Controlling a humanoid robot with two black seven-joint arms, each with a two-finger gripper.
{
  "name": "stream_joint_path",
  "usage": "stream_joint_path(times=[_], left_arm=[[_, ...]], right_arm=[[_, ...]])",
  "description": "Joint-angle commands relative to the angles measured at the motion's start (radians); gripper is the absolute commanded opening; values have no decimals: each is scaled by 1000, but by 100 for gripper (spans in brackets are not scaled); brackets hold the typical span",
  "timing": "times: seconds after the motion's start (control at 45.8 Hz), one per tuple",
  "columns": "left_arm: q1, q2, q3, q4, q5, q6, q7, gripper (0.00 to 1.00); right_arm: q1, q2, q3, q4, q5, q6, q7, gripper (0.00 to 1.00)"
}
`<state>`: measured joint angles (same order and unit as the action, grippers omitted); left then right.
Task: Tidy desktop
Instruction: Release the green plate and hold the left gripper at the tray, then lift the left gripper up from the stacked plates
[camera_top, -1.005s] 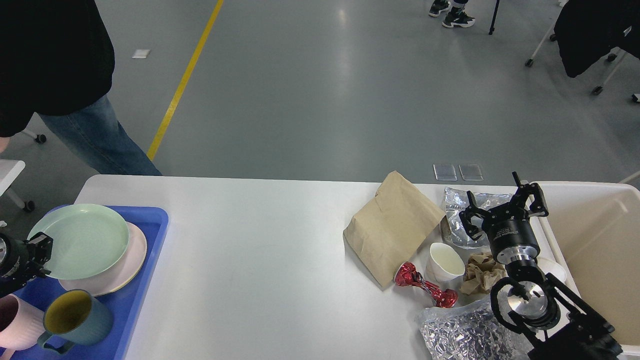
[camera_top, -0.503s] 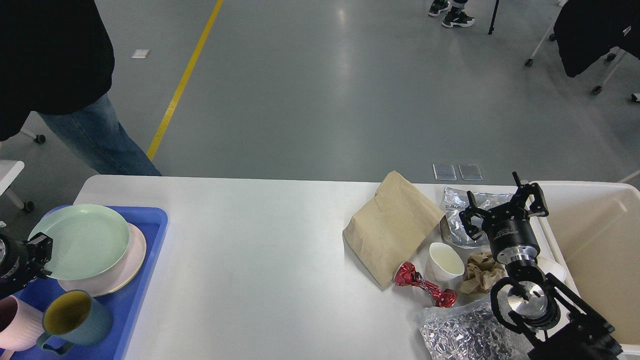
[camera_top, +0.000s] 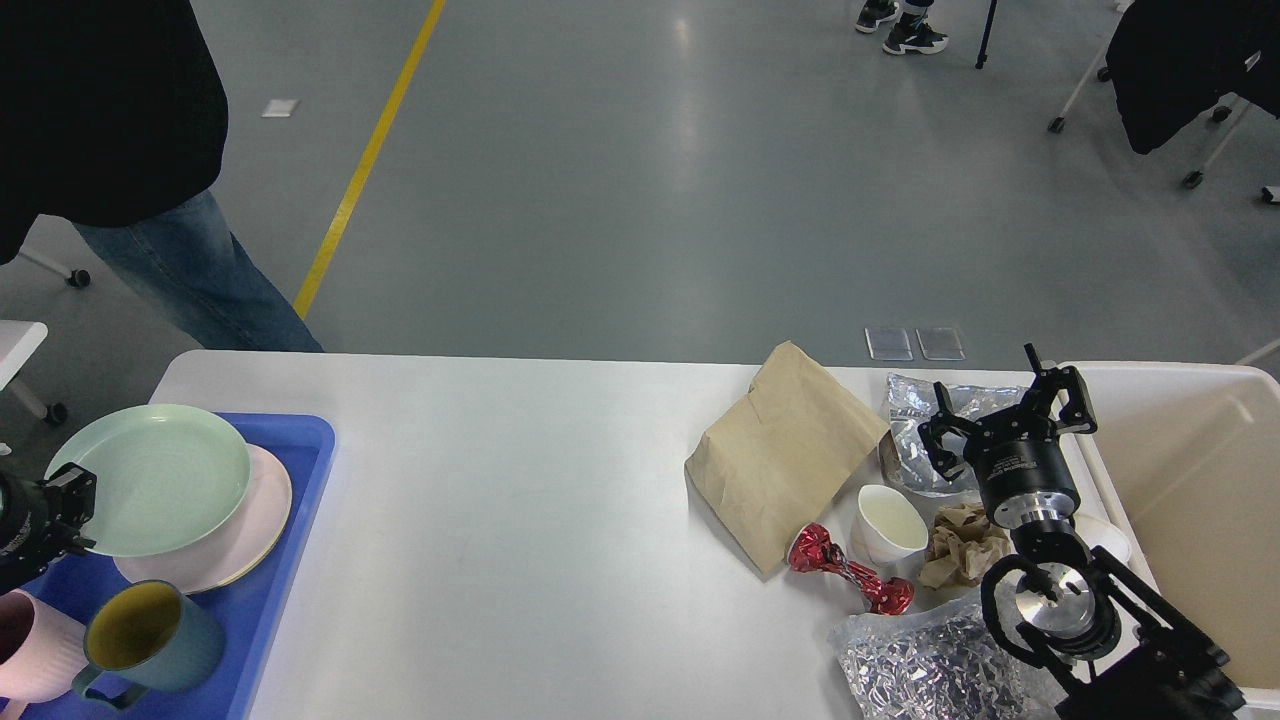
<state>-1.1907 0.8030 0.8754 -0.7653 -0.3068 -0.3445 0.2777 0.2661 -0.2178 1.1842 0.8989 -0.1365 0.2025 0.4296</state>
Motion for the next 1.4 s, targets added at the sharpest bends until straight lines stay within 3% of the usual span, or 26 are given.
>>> stream_joint_path(times=[0.0, 0.044, 0.066, 0.109, 0.153, 0.175, 0.219, 0.24, 0.262, 0.94, 1.115, 1.377], left_arm=[[0, 15, 1, 14, 5, 21, -5, 93], [-1, 10, -6, 9, -3, 32, 1, 87], [-1, 8, -10, 6, -5, 25, 8, 70], [-4, 16, -16, -17, -8, -11, 14, 2], [-1, 21, -15, -19, -9, -39, -11, 11], [-4, 22, -13, -12, -6, -36, -12, 26], [-4, 21, -9, 4, -2, -19, -15, 73], [-4, 21, -9, 14, -3, -4, -15, 86], [-4, 21, -9, 17, -2, 8, -15, 88], [-9, 18, -18, 15, -3, 18, -5, 96], [-12, 13, -21, 14, -3, -42, -9, 96], [-24, 24, -65, 21, 0, -48, 11, 96]], right_arm=[[1, 0, 0, 0, 0, 0, 0, 100], [1, 0, 0, 0, 0, 0, 0, 100], [1, 0, 0, 0, 0, 0, 0, 100], [-1, 0, 0, 0, 0, 0, 0, 100], [-1, 0, 0, 0, 0, 0, 0, 100], [1, 0, 0, 0, 0, 0, 1, 100], [1, 0, 0, 0, 2, 1, 0, 100], [1, 0, 0, 0, 0, 0, 0, 100], [1, 0, 0, 0, 0, 0, 0, 100], [1, 0, 0, 0, 0, 0, 0, 100], [1, 0, 0, 0, 0, 0, 0, 100], [1, 0, 0, 0, 0, 0, 0, 100]])
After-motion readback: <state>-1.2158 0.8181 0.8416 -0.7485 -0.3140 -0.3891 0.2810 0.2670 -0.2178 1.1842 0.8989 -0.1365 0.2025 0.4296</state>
